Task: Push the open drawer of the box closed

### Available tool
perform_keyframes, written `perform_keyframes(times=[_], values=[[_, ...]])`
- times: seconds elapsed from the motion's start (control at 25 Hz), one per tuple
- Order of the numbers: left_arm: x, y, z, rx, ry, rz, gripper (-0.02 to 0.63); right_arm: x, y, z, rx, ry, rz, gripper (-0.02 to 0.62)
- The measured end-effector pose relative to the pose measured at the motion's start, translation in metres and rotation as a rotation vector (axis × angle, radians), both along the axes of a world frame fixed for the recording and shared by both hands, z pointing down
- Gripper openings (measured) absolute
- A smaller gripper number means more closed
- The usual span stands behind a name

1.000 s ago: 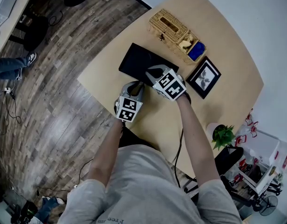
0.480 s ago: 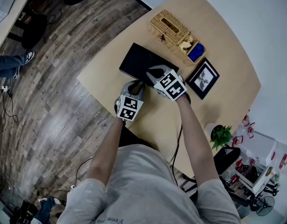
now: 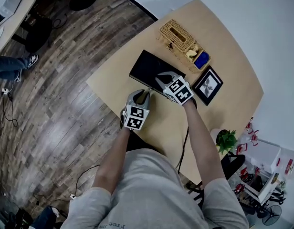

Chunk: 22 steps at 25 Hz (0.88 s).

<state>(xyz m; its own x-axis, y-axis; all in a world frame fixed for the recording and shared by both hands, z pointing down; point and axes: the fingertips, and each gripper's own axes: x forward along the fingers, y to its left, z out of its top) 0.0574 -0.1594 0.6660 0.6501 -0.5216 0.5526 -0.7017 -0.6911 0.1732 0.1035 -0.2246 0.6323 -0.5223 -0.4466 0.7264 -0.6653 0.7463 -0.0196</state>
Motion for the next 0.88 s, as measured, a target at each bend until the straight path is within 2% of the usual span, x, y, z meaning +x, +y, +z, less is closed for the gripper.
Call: perform_keyframes(times=[0.12,0.2,0.28,0.44,0.68,0.88], values=[[-0.015,0.009,-0.011,0.01,0.009,-0.013,0.14,0.001,-0.002,0.001,-0.076,-0.022,0.046,0.002],[-0.025,0.012,-0.02,0.026,0.013,-0.023,0.14,0.0,-0.002,0.0,-0.088,0.019,0.059,0.002],[-0.036,0.015,-0.029,0.043,0.016,-0.031,0.14,-0.003,-0.001,-0.007,-0.07,0.034,0.097,0.002],[-0.055,0.015,-0.045,0.083,0.036,-0.051,0.14,-0.013,0.012,-0.031,-0.01,-0.053,0.245,0.002],[-0.063,0.031,-0.058,0.084,0.055,-0.039,0.14,-0.015,0.062,-0.04,0.031,-0.117,0.411,0.002],[-0.066,0.044,-0.065,0.08,0.068,-0.03,0.14,-0.015,0.096,-0.044,0.066,-0.162,0.501,0.002]])
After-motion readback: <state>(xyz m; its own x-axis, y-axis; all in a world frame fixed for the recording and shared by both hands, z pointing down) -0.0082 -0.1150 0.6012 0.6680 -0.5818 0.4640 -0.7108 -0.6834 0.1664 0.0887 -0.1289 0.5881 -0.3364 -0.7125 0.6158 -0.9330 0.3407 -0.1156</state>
